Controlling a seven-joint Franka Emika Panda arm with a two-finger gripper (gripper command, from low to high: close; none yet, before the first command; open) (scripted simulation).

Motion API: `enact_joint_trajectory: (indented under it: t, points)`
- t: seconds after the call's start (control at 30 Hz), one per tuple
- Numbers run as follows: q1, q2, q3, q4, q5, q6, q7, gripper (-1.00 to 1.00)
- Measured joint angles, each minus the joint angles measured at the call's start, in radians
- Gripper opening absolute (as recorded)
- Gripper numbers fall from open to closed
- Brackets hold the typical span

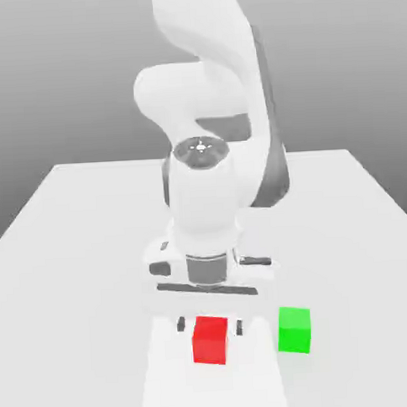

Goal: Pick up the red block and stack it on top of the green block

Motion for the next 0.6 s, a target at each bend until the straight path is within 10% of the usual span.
enact_joint_trajectory:
  t: [0.6]
  points:
    - [0.095, -0.266, 0.046, -0.034, 0.045, -0.229, -0.127, -1.00]
